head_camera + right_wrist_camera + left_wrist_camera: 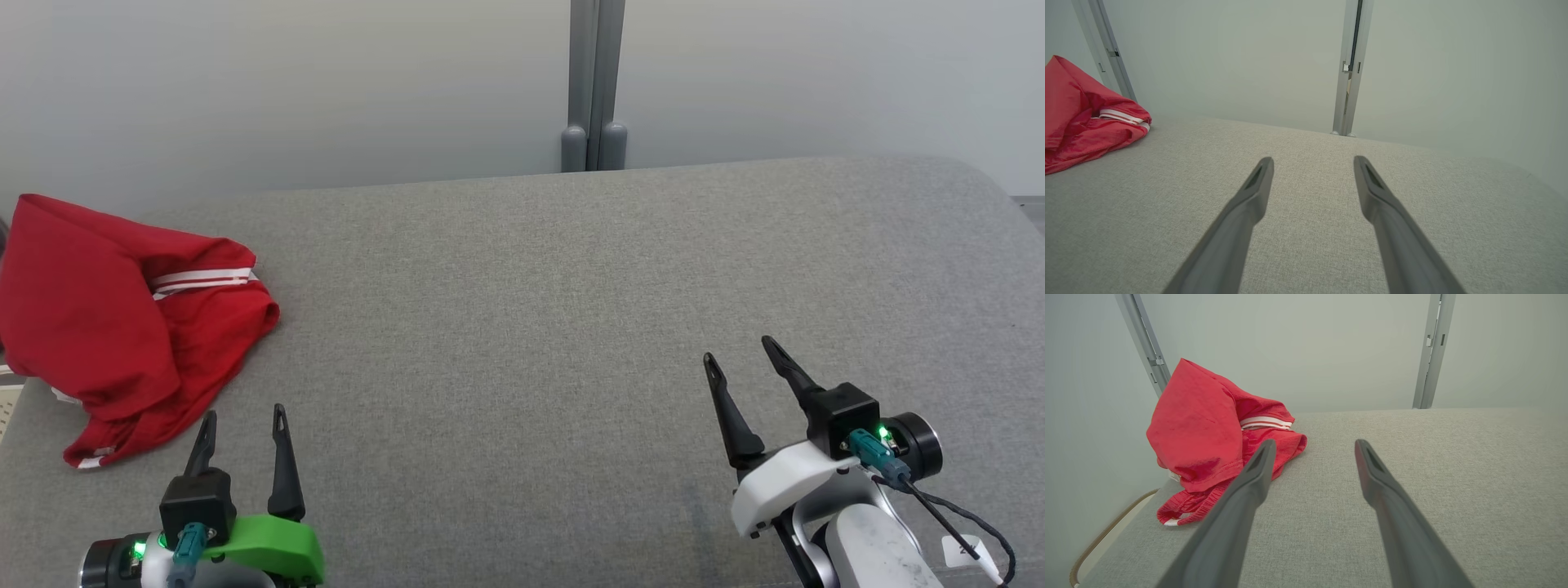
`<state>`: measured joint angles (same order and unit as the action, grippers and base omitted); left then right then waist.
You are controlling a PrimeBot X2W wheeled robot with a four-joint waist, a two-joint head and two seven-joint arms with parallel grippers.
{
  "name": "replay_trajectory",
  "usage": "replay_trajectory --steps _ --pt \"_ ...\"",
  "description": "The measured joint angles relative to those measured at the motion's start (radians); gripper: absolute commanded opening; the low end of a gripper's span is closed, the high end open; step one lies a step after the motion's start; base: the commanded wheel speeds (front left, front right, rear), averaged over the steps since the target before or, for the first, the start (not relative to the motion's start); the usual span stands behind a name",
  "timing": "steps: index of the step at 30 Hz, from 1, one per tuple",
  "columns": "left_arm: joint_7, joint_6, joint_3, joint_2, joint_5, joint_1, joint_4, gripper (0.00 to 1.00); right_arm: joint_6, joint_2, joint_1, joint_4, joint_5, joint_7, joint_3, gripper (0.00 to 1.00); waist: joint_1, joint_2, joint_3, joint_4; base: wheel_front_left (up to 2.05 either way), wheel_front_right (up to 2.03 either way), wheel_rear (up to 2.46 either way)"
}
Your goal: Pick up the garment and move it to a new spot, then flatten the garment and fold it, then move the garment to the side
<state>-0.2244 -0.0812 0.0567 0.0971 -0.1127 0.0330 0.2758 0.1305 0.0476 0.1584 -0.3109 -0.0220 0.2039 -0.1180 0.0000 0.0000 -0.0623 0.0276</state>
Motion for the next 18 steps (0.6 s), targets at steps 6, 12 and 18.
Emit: replay_trajectory --steps 6,12,18 --pt "0.006 -0.008 0.003 0.004 0.021 -0.001 -0.012 1.0 0.0 0.0 -0.004 0.018 0.031 0.0 -0.003 1.0 0.0 0.0 -0.001 0.003 0.0 0.0 0.0" --pt "0.013 -0.013 0.007 0.007 0.018 -0.004 -0.021 1.0 0.0 0.001 -0.009 0.031 0.021 -0.009 0.018 1.0 0.0 0.0 0.001 0.004 0.0 0.0 0.0" --pt "0.018 -0.018 0.009 0.008 0.01 -0.014 -0.031 1.0 0.0 0.0 -0.011 0.033 -0.007 -0.01 0.031 1.0 0.0 0.0 0.002 0.001 0.0 0.0 0.0"
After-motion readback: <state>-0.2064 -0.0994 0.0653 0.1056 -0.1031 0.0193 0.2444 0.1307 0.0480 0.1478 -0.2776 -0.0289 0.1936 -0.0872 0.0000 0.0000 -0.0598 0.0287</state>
